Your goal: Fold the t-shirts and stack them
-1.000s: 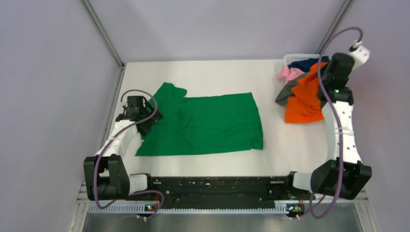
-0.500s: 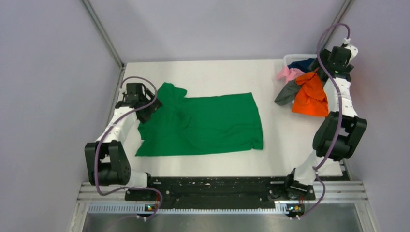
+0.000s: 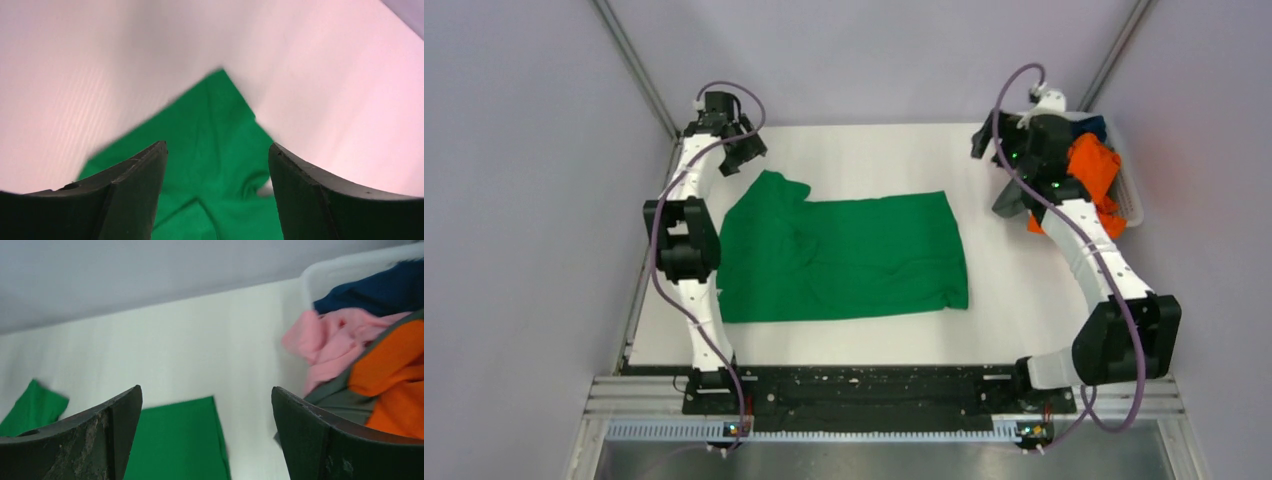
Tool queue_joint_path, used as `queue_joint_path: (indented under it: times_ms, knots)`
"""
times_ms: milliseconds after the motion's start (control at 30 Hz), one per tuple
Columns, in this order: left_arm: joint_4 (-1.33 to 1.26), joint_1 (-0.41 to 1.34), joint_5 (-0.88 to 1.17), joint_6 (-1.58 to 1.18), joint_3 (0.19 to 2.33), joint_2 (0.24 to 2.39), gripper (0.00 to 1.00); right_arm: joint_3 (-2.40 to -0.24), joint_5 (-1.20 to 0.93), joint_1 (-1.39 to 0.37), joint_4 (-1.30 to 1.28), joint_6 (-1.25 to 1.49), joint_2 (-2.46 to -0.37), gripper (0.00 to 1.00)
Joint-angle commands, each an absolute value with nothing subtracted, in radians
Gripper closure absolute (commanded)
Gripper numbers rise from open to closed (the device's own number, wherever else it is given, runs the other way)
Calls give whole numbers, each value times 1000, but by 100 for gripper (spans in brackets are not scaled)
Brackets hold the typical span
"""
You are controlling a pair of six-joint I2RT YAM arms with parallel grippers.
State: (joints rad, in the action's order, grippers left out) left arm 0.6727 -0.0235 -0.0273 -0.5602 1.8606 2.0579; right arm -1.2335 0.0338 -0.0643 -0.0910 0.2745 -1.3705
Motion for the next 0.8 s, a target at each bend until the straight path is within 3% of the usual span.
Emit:
queue_joint_path:
  times_ms: [0,333,767]
  knots:
    - [837,-7,-126,-458,2180,2281,22,-1176,-4,-191,-83,241,-1438,1]
    - [675,63,-170,-425,2279,2425,22,-1097,28,-212,-86,316,-1520,1]
    - [822,87,-257,-524,2371,2561,27,-1075,87,-212,-78,331,-1558,1]
